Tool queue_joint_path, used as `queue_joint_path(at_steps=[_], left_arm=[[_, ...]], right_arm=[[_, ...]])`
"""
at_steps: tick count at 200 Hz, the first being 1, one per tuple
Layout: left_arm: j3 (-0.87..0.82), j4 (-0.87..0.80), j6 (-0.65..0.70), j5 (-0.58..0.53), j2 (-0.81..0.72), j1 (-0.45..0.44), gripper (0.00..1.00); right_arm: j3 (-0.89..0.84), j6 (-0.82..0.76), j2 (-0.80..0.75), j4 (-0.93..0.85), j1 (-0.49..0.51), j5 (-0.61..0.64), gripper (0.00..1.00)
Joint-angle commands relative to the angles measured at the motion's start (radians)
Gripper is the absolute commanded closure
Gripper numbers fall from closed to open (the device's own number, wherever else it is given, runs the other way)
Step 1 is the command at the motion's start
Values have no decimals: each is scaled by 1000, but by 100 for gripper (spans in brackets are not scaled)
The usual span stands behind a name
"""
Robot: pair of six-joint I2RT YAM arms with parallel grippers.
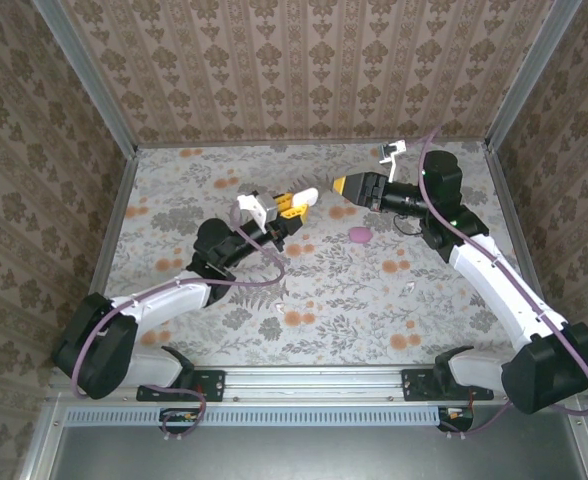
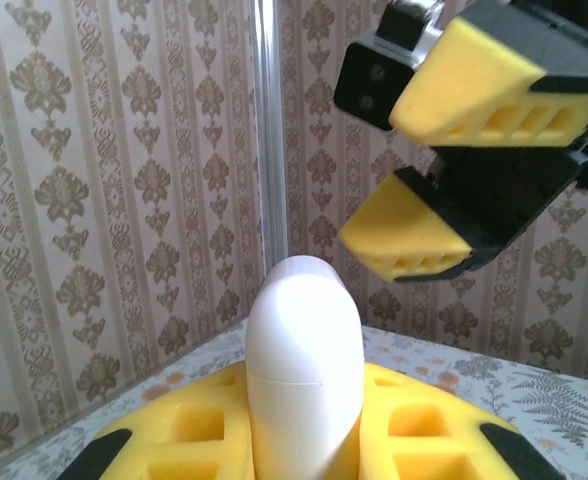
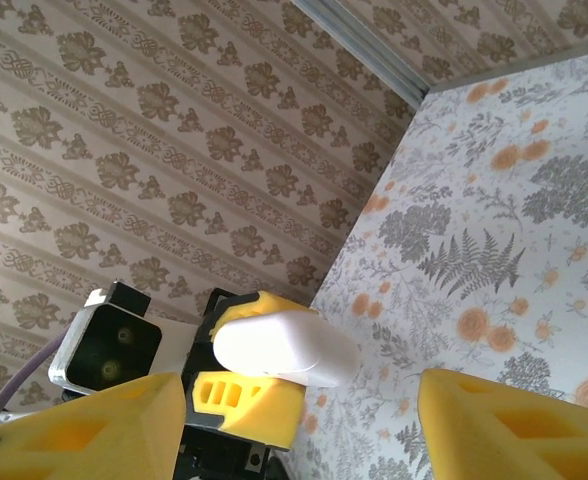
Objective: Insert the wireless bluetooth earbuds into the charging case
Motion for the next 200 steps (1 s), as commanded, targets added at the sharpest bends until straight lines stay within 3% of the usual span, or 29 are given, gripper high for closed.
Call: queue_joint_path(at_steps=[1, 55, 80, 125, 152, 176, 200], left_arm=[[4, 107, -30, 34, 22, -2, 87], [2, 172, -80, 52, 59, -1, 87], [2, 173, -82, 54, 56, 0, 87], [5, 164, -63, 55, 51, -1, 86], [11, 160, -58, 56, 57, -1, 86], [15, 150, -45, 49, 58, -1, 86], [18, 145, -34, 43, 57, -1, 86]], right_arm=[[9, 45, 7, 31, 5, -82, 36], [117, -83, 82, -142, 67, -166, 34], [122, -70, 112, -127, 78, -157, 32], [130, 73, 183, -68, 81, -153, 27], [111, 248, 222, 38, 82, -170, 26], [85, 404, 245, 165, 83, -190, 27], [91, 430, 254, 160, 90, -203, 30]])
